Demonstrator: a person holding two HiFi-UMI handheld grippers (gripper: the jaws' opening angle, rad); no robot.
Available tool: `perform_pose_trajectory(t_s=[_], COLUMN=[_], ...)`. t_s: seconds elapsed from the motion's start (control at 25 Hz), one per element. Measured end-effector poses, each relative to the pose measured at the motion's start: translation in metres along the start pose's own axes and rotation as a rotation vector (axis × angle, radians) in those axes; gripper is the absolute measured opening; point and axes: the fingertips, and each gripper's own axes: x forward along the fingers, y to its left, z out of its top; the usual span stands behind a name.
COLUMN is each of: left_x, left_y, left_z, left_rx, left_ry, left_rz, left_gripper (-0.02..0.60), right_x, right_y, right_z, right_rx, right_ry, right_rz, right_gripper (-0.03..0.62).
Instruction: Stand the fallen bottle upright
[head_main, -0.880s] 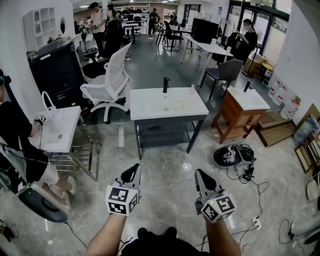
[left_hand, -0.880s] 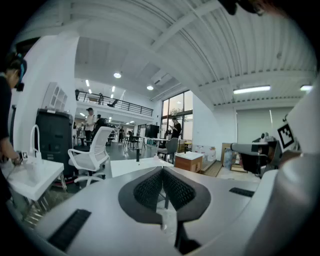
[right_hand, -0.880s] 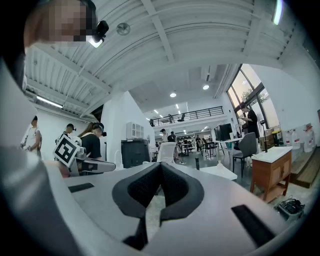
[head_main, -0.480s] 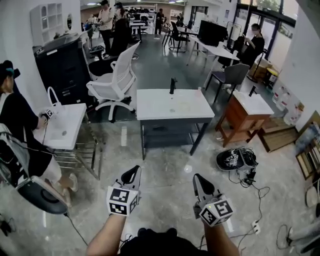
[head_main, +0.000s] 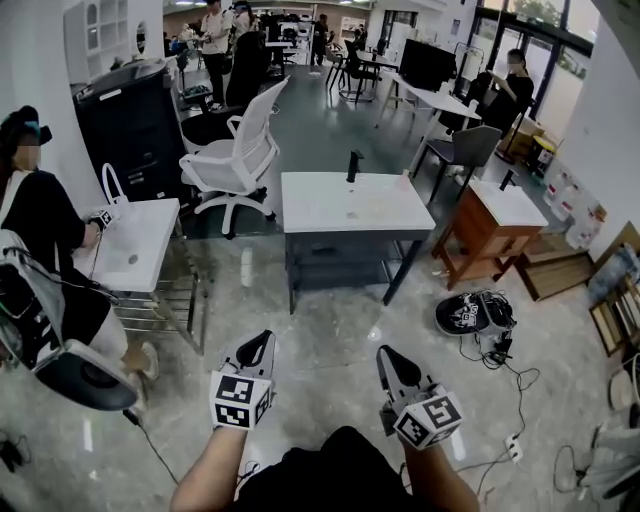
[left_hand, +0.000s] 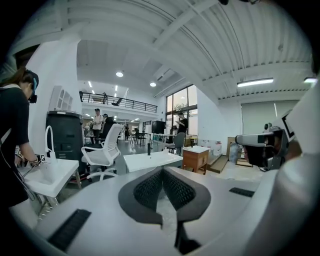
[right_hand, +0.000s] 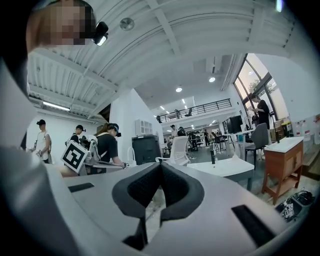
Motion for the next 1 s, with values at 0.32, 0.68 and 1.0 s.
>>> perform_pose_trajectory(t_s=[0.32,0.68,1.0], left_x=[0.056,0.197,0.339], left_y=[0.014,0.007,-0.036], left_z=[0.001,0.029,0.074], left_rx=[0.026,0.071,0.116], left_ry=[0.033,0.079,0.09], left_rz=[-0.011,-0.057,-0.117], left_gripper=[0.017,0.017,0.017], right_x=[0.048,0.115,0.153], right_y=[-0.043,-0.167,-0.295], right_z=[-0.005,-0.006,0.008], right_rx=[0.033,0.104,0.132], right_ry=[0.015,0.037,0.029], right_rz=[-0.011,-0.047,-0.056], right_gripper=[0.012,0.012,0.012])
